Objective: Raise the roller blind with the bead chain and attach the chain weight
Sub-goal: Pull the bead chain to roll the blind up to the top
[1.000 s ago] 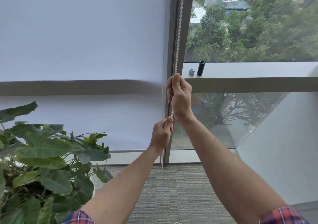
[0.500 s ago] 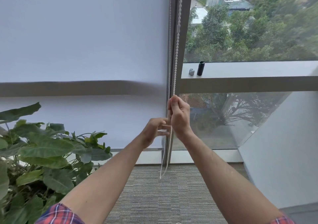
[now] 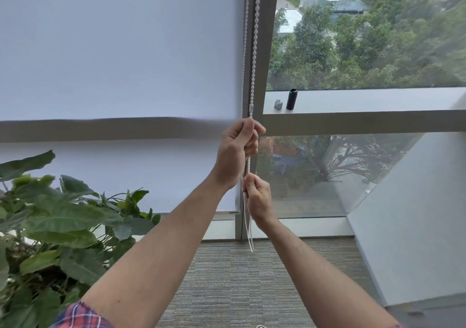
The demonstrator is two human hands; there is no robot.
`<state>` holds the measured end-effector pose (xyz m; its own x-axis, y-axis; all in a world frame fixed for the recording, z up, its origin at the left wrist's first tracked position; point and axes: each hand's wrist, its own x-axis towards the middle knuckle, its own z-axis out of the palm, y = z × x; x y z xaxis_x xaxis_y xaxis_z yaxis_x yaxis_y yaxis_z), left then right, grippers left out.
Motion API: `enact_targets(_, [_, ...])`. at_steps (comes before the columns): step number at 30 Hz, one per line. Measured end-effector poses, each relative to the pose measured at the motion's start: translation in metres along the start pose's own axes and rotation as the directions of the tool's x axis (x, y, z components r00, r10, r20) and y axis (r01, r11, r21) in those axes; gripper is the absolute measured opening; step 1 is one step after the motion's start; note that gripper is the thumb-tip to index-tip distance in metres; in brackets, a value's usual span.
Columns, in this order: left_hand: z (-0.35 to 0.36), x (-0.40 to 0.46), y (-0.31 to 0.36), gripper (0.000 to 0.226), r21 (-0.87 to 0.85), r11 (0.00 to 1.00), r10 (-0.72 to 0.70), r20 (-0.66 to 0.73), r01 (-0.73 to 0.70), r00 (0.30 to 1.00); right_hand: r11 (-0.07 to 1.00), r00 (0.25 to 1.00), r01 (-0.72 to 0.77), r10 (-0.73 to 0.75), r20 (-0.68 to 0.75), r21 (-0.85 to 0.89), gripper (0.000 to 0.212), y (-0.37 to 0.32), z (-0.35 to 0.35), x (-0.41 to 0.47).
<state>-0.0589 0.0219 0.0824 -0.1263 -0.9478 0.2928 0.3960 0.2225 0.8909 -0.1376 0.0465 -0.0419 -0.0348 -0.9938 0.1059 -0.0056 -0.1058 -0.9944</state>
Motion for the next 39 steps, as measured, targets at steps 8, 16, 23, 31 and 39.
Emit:
enact_targets(8, [0.008, -0.003, -0.006, 0.042, 0.090, 0.992, 0.101, -0.176, -0.086, 0.979, 0.996, 0.967, -0.083, 0.074, 0.245, 0.025, 0.035, -0.007, -0.010, 0.008])
enact_targets(16, [-0.005, -0.017, -0.024, 0.038, 0.110, 0.994, 0.038, -0.194, -0.017, 0.980, 0.962, 0.992, -0.051, 0.018, 0.126, 0.269, 0.040, -0.058, -0.025, 0.036])
enact_targets(23, [-0.011, -0.041, -0.053, 0.037, 0.135, 0.988, -0.046, -0.223, 0.077, 0.974, 0.932, 0.961, 0.198, -0.246, 0.127, 0.303, 0.043, -0.132, -0.008, 0.047])
enact_targets(31, [-0.020, -0.058, -0.077, 0.043, 0.176, 0.965, -0.148, -0.256, 0.197, 0.955, 0.909, 0.954, 0.263, -0.295, 0.054, 0.322, 0.039, -0.151, 0.010, 0.054])
enact_targets(39, [-0.040, -0.081, -0.098, 0.037, 0.279, 0.905, -0.264, -0.225, 0.322, 0.938, 0.952, 0.980, 0.201, -0.198, -0.036, 0.230, 0.042, -0.105, 0.011, 0.036])
